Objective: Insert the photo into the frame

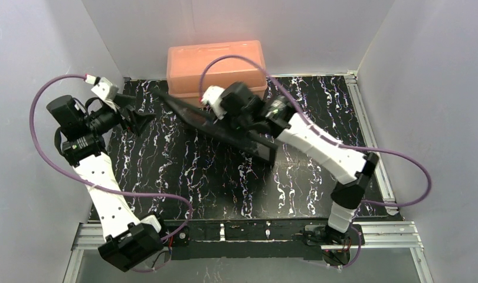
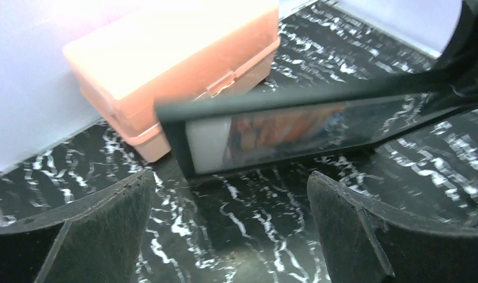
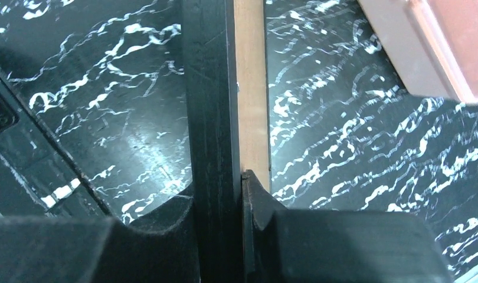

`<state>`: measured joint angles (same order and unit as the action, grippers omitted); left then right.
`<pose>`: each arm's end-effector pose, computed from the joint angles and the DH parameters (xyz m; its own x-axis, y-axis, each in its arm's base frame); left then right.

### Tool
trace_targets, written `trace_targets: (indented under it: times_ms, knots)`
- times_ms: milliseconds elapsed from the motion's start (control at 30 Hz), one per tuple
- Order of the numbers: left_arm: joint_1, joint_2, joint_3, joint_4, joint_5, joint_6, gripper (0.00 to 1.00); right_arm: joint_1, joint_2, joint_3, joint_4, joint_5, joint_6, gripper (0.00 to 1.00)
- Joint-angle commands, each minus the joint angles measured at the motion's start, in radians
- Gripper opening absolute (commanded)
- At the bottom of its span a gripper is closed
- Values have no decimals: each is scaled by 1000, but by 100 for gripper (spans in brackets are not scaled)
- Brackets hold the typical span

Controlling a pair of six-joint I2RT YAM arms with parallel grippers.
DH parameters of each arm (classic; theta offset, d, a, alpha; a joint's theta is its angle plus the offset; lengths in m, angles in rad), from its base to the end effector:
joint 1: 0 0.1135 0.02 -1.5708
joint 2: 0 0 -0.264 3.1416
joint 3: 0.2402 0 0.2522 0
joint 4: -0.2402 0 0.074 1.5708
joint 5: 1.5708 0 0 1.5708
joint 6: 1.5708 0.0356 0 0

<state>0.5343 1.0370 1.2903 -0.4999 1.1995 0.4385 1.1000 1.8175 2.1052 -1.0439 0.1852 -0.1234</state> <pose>0.1822 0.0693 0.4390 0.0616 0.2154 -0.9746 0.6261 0.7521 0.2058 0.1789 0.3371 0.4218 -0.2085 -0.6764 -0.7064 -0.8473 0.4857 -0.2149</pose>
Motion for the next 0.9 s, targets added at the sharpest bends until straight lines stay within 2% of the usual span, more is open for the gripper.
trace_targets:
  times_ms: [0,100,233,433,533,667,867]
  knots:
    - [21,57,49,71,149,-272,99,-163,-109,-155,161,-282,246,19]
    - [21,49,13,170,122,-360,98,-241,-120,-200,176,-375,271,20]
    - [21,44,0,210,100,-424,98,-363,-131,-234,233,-532,358,19]
    - [21,29,-33,214,99,-417,98,-440,-128,-222,264,-708,456,20]
    - [21,29,-46,186,105,-392,98,-461,-168,-283,346,-810,544,20]
    - [21,24,-77,209,115,-404,98,-462,-186,-266,324,-830,580,20]
    - [21,22,-110,246,127,-432,98,-463,-260,-406,345,-804,600,20]
